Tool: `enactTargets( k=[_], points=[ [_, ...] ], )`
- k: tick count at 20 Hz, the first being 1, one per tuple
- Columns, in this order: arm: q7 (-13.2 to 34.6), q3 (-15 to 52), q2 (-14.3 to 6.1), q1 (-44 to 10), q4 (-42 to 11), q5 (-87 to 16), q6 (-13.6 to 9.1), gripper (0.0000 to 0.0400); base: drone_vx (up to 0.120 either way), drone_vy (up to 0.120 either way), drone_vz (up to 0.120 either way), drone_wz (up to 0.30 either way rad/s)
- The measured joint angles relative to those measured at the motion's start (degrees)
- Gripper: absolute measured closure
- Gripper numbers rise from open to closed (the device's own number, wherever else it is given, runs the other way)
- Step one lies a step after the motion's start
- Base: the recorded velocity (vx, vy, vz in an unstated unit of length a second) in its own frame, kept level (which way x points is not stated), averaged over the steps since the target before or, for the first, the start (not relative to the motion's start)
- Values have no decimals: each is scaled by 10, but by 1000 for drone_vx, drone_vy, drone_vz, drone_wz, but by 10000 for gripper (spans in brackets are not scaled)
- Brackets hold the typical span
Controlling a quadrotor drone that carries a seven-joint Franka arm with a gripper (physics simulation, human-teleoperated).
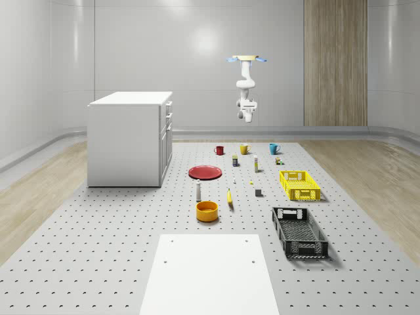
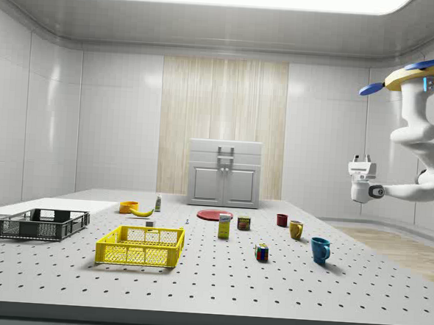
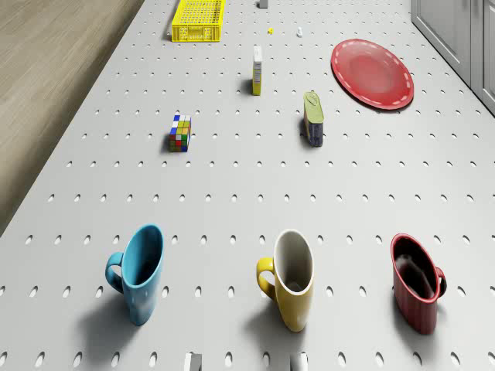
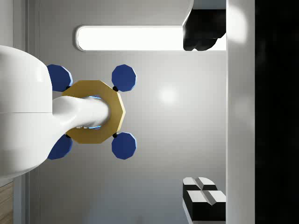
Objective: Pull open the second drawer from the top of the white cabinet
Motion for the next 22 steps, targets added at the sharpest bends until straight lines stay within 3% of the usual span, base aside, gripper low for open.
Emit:
enactTargets(
  k=[6, 8, 11, 16, 22],
  points=[
    [-1, 1, 14, -2, 73, 1, -56, 83, 0, -107, 0, 0],
    [-20, -68, 23, 13, 91, 104, -72, 87, 0, -120, 0, 0],
    [-53, -193, 30, 47, 78, 285, -90, 88, 107, -120, 0, 0],
    [-79, -317, 23, 101, 22, 470, -98, 94, 120, -120, 72, 0],
    [-89, -380, 5, 146, -20, 555, -88, 98, 120, -120, 120, 0]
  ],
)
